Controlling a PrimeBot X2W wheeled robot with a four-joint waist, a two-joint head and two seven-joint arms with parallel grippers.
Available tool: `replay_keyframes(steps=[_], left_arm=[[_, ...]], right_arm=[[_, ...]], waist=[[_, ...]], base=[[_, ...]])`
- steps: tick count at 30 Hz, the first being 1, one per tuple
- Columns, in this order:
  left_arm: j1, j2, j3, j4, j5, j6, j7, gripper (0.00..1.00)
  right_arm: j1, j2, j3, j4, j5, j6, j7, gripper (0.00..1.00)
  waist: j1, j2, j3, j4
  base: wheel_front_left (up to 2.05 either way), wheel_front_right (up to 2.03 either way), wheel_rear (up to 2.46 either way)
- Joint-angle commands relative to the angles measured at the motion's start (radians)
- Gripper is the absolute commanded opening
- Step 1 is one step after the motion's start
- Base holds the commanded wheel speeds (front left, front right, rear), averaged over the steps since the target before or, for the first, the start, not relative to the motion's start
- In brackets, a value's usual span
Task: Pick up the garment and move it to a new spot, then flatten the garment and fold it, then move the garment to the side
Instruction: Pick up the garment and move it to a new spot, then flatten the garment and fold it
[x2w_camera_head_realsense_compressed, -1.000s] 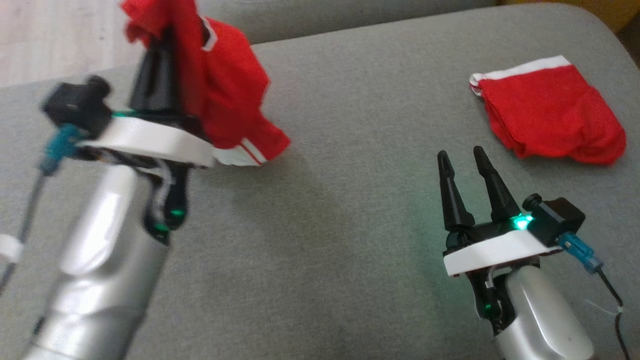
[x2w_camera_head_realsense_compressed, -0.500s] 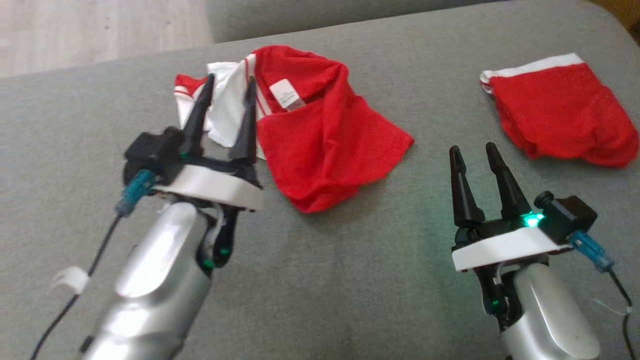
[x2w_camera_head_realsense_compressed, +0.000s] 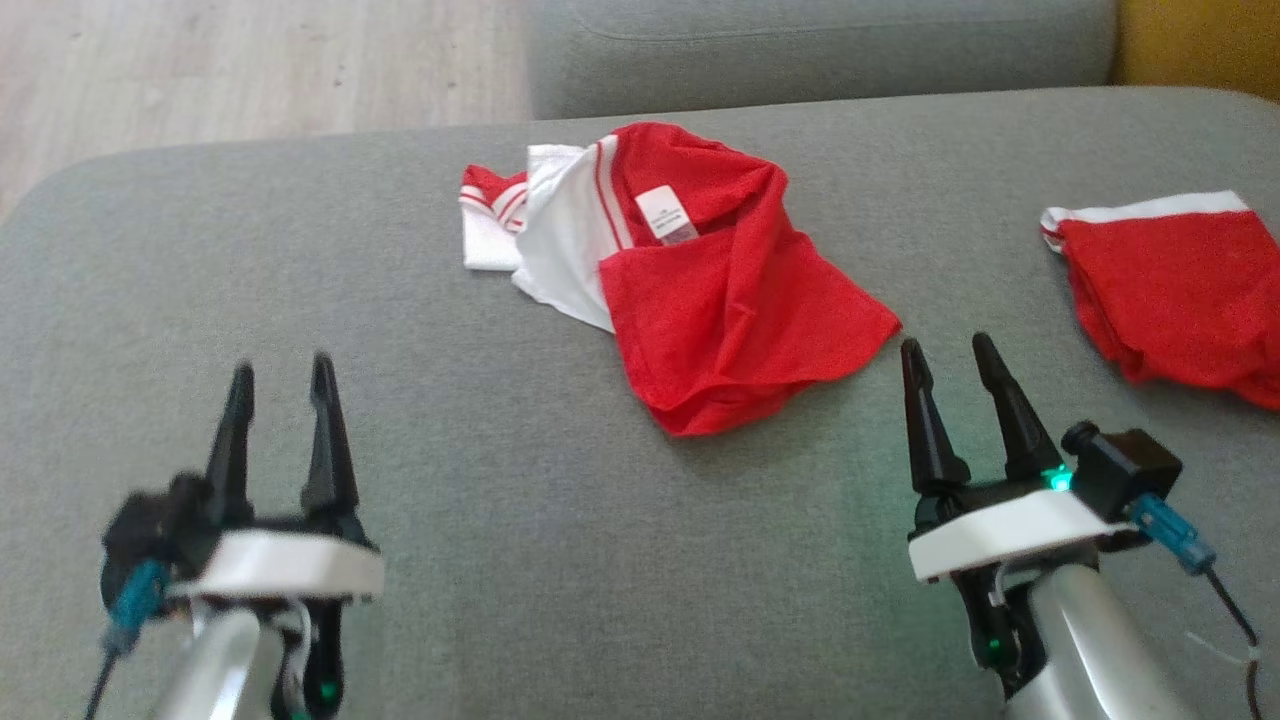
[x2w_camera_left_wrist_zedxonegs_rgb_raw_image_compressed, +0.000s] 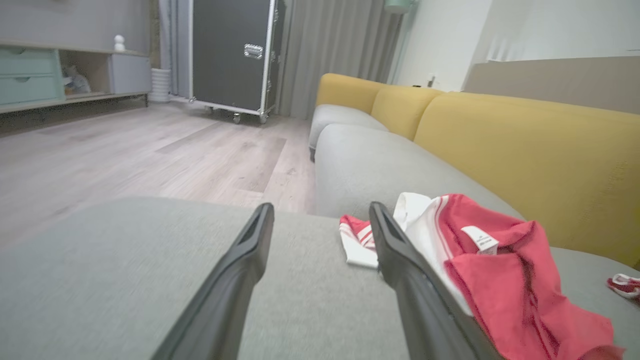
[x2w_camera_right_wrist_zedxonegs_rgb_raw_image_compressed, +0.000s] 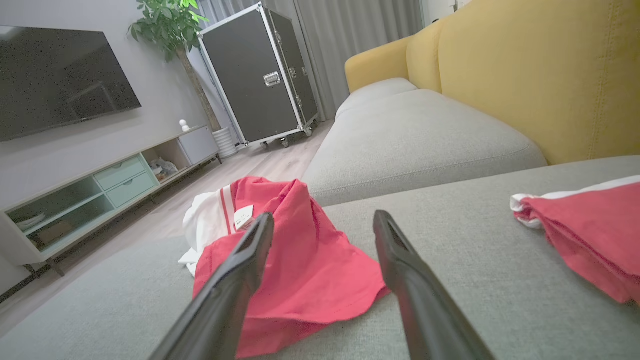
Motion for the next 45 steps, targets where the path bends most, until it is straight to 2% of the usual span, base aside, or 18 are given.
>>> replay_keyframes(steps=[1, 6, 10, 19, 23, 28, 33, 35, 39, 45], left_arm=[[-0.028, 0.006, 0.054, -0.042, 0.012, -0.005, -0.009, 1.0], [0.007, -0.041, 0.093, -0.057, 0.053, -0.04, -0.009, 1.0], [-0.001, -0.069, 0.108, -0.053, 0.081, -0.064, -0.009, 1.0], [-0.006, -0.119, 0.121, -0.025, 0.121, -0.105, -0.009, 1.0], [-0.012, -0.139, 0.13, -0.014, 0.135, -0.119, -0.009, 1.0], [-0.017, -0.16, 0.138, -0.003, 0.15, -0.134, -0.009, 1.0], [-0.019, -0.173, 0.161, 0.0, 0.161, -0.143, -0.009, 1.0], [-0.016, -0.177, 0.172, 0.002, 0.165, -0.146, -0.009, 1.0], [-0.016, -0.184, 0.191, 0.005, 0.175, -0.153, -0.009, 1.0], [-0.009, -0.191, 0.22, 0.002, 0.185, -0.162, -0.009, 1.0]], right_arm=[[-0.017, 0.001, 0.018, -0.027, -0.011, -0.001, -0.006, 1.0], [-0.031, 0.001, 0.002, -0.005, -0.03, -0.001, -0.006, 1.0], [-0.07, 0.001, -0.009, 0.071, -0.056, -0.001, -0.006, 1.0], [-0.171, 0.001, 0.205, 0.199, -0.05, -0.001, 0.027, 1.0], [-0.222, 0.001, 0.287, 0.285, -0.096, -0.001, 0.075, 1.0], [-0.277, 0.001, 0.343, 0.406, -0.142, -0.001, 0.131, 1.0], [-0.321, 0.001, 0.332, 0.485, -0.178, -0.001, 0.125, 1.0], [-0.331, 0.001, 0.322, 0.506, -0.187, -0.001, 0.112, 0.0], [-0.335, 0.001, 0.261, 0.536, -0.194, -0.001, 0.078, 0.0], [-0.31, -0.005, 0.089, 0.563, -0.252, -0.001, 0.043, 0.0]], waist=[[0.0001, -0.0001, -0.006, 0.015], [0.0001, -0.0001, -0.003, 0.045], [0.0001, -0.0001, 0.004, 0.064], [0.0001, -0.0001, 0.025, 0.098], [0.0001, -0.0001, 0.034, 0.118], [0.0001, -0.0001, 0.045, 0.139], [0.0001, -0.0001, 0.055, 0.138], [0.0001, -0.0001, 0.057, 0.128], [0.0001, -0.0001, 0.05, 0.099], [0.0001, -0.0001, 0.026, 0.034]], base=[[0.0, 0.0, 0.0], [0.0, 0.0, 0.0], [0.0, 0.0, 0.0], [0.0, 0.0, 0.0], [0.0, 0.0, 0.0], [0.0, 0.0, 0.0], [0.0, 0.0, 0.0], [0.0, 0.0, 0.0], [0.0, 0.0, 0.0], [0.0, 0.0, 0.0]])
